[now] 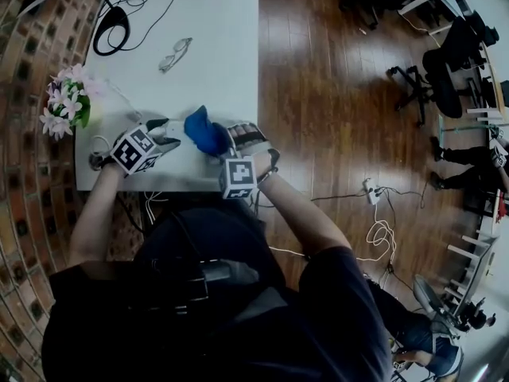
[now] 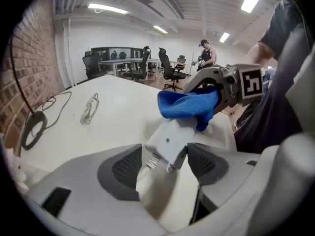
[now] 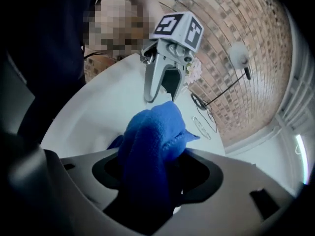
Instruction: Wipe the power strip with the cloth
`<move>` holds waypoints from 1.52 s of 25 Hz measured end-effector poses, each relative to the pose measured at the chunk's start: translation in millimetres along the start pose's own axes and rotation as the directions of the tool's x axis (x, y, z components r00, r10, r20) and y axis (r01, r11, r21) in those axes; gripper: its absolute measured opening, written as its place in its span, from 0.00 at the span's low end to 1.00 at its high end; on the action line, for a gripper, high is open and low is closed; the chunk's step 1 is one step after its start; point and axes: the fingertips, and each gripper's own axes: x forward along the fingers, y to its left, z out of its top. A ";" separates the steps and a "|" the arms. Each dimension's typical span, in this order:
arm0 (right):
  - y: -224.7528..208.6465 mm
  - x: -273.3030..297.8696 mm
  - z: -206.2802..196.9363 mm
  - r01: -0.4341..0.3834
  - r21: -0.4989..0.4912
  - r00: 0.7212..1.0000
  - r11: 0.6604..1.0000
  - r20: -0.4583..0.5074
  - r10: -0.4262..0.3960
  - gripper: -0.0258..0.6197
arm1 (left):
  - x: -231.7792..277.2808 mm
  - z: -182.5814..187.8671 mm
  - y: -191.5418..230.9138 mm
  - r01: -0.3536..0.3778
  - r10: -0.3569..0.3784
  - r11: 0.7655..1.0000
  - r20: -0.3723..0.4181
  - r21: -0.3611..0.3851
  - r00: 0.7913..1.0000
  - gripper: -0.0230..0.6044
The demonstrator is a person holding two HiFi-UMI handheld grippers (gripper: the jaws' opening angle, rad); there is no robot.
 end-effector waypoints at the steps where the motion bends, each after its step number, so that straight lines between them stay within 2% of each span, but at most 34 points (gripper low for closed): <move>1: 0.4 -0.7 0.9 0.024 -0.017 1.000 1.000 0.001 -0.024 0.49 | 1.7 -2.0 0.6 0.008 -0.008 1.000 0.007 -0.016 1.000 0.53; 3: 0.3 -3.0 3.3 0.059 -0.038 0.998 0.998 0.008 -0.059 0.49 | 2.7 -2.7 -0.5 0.011 -0.011 1.000 0.014 -0.004 1.000 0.53; 8: 0.4 -13.6 9.5 0.085 -0.053 0.996 0.995 0.034 -0.084 0.48 | 0.3 7.2 -14.7 0.003 -0.004 0.998 0.005 0.057 1.000 0.51; 11: 0.4 -14.4 10.6 0.110 -0.071 0.994 0.991 0.035 -0.108 0.48 | -1.8 4.1 -16.3 -0.073 0.068 0.992 0.058 0.106 0.996 0.49; 14: 5.2 -21.6 18.2 0.104 -0.051 0.993 0.993 0.063 -0.101 0.45 | -2.6 -1.2 -18.6 -0.195 0.178 0.966 0.110 0.171 0.978 0.47; 17: 12.5 -36.1 30.4 0.085 0.031 0.989 0.996 0.118 -0.088 0.43 | -1.0 -2.4 -22.8 -0.274 0.247 0.932 0.136 0.238 0.959 0.46; 19: 12.8 -43.1 32.4 0.090 0.118 0.985 0.989 0.138 -0.106 0.42 | -1.2 -3.7 -23.5 -0.300 0.270 0.919 0.148 0.256 0.952 0.46; 20: 12.8 -44.8 31.3 0.095 0.171 0.982 0.981 0.144 -0.120 0.36 | -1.3 -4.5 -23.7 -0.308 0.277 0.915 0.149 0.262 0.949 0.45; 21: 13.5 -45.9 29.1 0.092 0.234 0.981 0.968 0.146 -0.129 0.25 | -1.2 -5.7 -23.9 -0.314 0.283 0.911 0.147 0.267 0.948 0.45; 22: 14.0 -47.3 26.5 0.080 0.307 0.981 0.948 0.142 -0.129 0.14 | -0.9 -6.8 -24.1 -0.317 0.287 0.909 0.145 0.270 0.947 0.45; 24: 10.5 -51.8 21.1 0.050 0.474 0.984 0.879 0.125 -0.124 0.13 | -0.9 -7.8 -25.3 -0.320 0.291 0.908 0.141 0.270 0.946 0.44; 25: 7.3 -54.7 17.6 0.035 0.565 0.985 0.824 0.119 -0.123 0.13 | -1.3 -8.1 -26.0 -0.319 0.291 0.909 0.140 0.268 0.946 0.43; 27: -3.9 -62.2 7.1 0.014 0.742 0.984 0.670 0.108 -0.140 0.13 | -1.7 -9.7 -27.5 -0.318 0.291 0.909 0.136 0.268 0.947 0.41; 29: -21.2 -71.0 -10.1 0.035 0.860 0.981 0.510 0.067 -0.180 0.13 | -1.4 -12.9 -28.7 -0.317 0.291 0.908 0.132 0.274 0.948 0.38; 30: -30.1 -74.5 -21.1 0.066 0.891 0.980 0.449 0.028 -0.199 0.13 | -1.3 -14.0 -28.6 -0.315 0.290 0.909 0.129 0.273 0.948 0.38; 31: -37.7 -77.2 -32.1 0.104 0.908 0.977 0.405 -0.016 -0.213 0.13 | -1.1 -14.4 -28.0 -0.311 0.287 0.912 0.124 0.269 0.950 0.38; 33: -46.6 -79.0 -49.3 0.168 0.921 0.970 0.351 -0.091 -0.225 0.12 | -0.3 -13.8 -27.4 -0.294 0.275 0.919 0.109 0.262 0.955 0.38; 34: -47.0 -77.9 -54.9 0.189 0.921 0.968 0.340 -0.118 -0.220 0.12 | 0.1 -13.3 -27.8 -0.284 0.265 0.923 0.103 0.260 0.959 0.37; 35: -45.2 -75.7 -58.5 0.206 0.917 0.968 0.341 -0.139 -0.211 0.12 | 0.2 -13.1 -28.4 -0.272 0.255 0.927 0.098 0.257 0.962 0.37; 38: -35.1 -66.6 -60.6 0.241 0.891 0.965 0.384 -0.179 -0.190 0.12 | 0.1 -12.5 -29.0 -0.241 0.226 0.937 0.086 0.251 0.970 0.36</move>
